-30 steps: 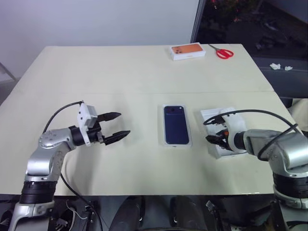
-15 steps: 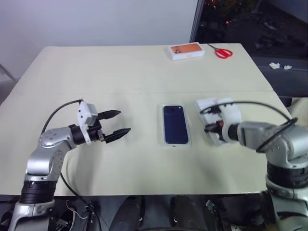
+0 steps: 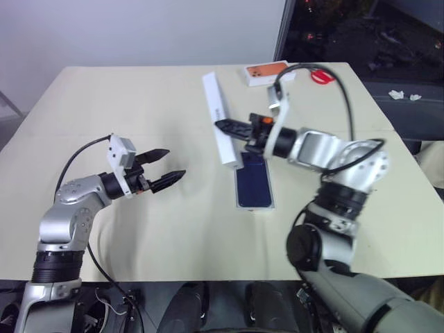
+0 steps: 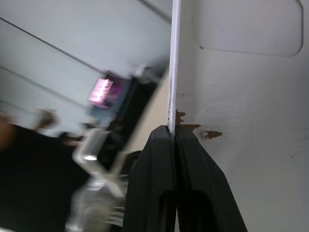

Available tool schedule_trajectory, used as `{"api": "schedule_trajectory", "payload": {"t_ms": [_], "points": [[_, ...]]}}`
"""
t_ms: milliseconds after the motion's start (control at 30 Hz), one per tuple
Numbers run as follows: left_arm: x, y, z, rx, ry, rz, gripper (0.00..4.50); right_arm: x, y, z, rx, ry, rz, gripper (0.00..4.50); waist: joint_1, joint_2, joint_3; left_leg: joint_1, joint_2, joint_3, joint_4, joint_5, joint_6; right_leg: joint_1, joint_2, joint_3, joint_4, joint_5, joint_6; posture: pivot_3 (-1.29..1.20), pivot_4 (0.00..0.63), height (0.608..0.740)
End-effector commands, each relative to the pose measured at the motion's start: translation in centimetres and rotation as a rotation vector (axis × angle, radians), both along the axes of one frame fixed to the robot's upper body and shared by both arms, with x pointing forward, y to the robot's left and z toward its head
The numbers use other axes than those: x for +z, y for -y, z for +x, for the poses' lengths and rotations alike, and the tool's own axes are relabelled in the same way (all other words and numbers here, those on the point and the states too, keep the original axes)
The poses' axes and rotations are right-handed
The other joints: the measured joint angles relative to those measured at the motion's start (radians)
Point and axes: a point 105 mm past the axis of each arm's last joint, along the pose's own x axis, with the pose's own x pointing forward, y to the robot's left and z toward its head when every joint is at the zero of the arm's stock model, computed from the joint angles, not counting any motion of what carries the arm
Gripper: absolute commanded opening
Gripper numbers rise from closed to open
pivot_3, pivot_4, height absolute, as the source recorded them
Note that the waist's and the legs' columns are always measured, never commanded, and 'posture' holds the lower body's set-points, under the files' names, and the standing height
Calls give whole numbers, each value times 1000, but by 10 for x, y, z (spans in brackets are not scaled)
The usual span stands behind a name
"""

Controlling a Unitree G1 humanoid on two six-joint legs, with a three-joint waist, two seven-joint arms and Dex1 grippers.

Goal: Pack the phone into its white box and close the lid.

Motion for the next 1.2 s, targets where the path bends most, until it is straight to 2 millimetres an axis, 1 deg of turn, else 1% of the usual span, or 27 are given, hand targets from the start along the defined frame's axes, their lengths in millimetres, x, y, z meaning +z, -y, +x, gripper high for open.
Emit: {"api": "schedule_trajectory", "payload": {"t_ms": [33,100,167,233,267,333,367,433,500,533,567,600,633,667,767,833,967,1067,1200], "points": [[15,-5,-2,26,48,-19,4500,-7,-10,-8,33,-40,50,75,2,0,0,0,0,0,0,0,0,-1,0,0,1,0,0,0,150,740],[14,-6,-4,37,41,-28,4500,-18,-14,-12,48,-70,52,75,0,0,0,0,0,0,0,0,0,-1,0,1,1,0,0,0,150,740],[14,-6,-5,43,36,-34,4500,-23,-16,-15,53,-81,47,75,-2,0,0,0,0,1,0,0,0,-1,0,2,1,0,0,0,150,740],[10,-4,-7,44,22,-41,4500,-37,-13,-13,43,-138,51,75,-4,0,0,-1,0,3,0,0,0,-3,1,3,2,0,0,0,150,740],[7,-2,-8,40,9,-47,4240,-45,-12,-14,43,-167,53,23,-6,0,0,-1,1,3,0,0,0,-3,1,3,2,0,0,0,150,740],[1,2,-10,25,-18,-59,3687,-56,-11,-17,44,-209,69,593,-7,0,0,-1,2,4,-1,0,0,-3,2,4,2,0,0,0,150,740],[0,3,-11,24,-21,-60,3202,-58,-11,-18,45,-219,71,869,-7,0,0,-1,2,4,-1,0,0,-3,2,4,2,0,0,0,150,740],[-4,6,-9,31,-19,-65,2227,-64,-11,-20,48,-233,63,1808,-7,0,0,-1,2,5,-1,0,0,-4,2,5,2,0,0,0,150,740],[-6,9,-7,34,-26,-80,1342,-65,-13,-22,57,-233,62,2693,-8,0,0,-1,2,5,-1,0,0,-4,2,5,3,0,0,0,150,740],[-6,9,-6,42,-23,-78,785,-64,-13,-22,58,-232,64,3259,-8,0,0,-1,2,6,-1,0,0,-4,2,5,3,0,0,0,150,740],[-7,9,-4,49,-20,-75,320,-64,-13,-22,58,-232,65,3724,-8,0,0,-1,2,6,-1,0,0,-5,2,6,3,0,0,0,150,740],[-9,12,-3,48,-28,-76,0,-65,-12,-22,53,-226,50,4237,-8,0,0,-1,2,6,-1,0,0,-5,2,6,3,0,0,0,150,740],[-10,13,-2,44,-36,-80,0,-65,-12,-22,51,-222,38,4428,-8,0,0,-1,2,6,-1,0,0,-5,2,6,3,0,0,0,150,740],[-13,16,-1,41,-39,-79,0,-66,-9,-21,42,-221,31,4428,-8,0,0,-1,2,7,-1,0,0,-5,2,6,3,0,0,0,150,740],[-28,20,4,52,-69,-86,0,-73,0,-23,35,-198,-30,4428,-2,-1,-3,-1,2,7,-1,0,0,-5,2,6,3,0,0,0,150,740],[-33,23,8,56,-69,-88,0,-78,6,-24,28,-181,-78,4428,-1,0,-2,1,3,7,0,-1,1,-3,3,6,2,0,0,0,150,740],[-31,45,19,39,-52,-117,0,-82,25,-17,-28,-165,-117,4428,0,0,-2,-1,3,12,1,-1,1,-6,2,9,5,0,0,0,150,740],[-30,64,23,9,-42,-133,0,-82,33,-17,-40,-124,-168,4428,2,0,-2,-1,3,12,1,-1,1,-6,3,8,4,0,0,0,150,740],[-27,78,28,-10,-18,-144,0,-70,47,-10,-77,-66,-169,4428,-2,0,-2,-1,4,13,1,-1,2,-7,3,9,4,0,0,0,150,740]]}}
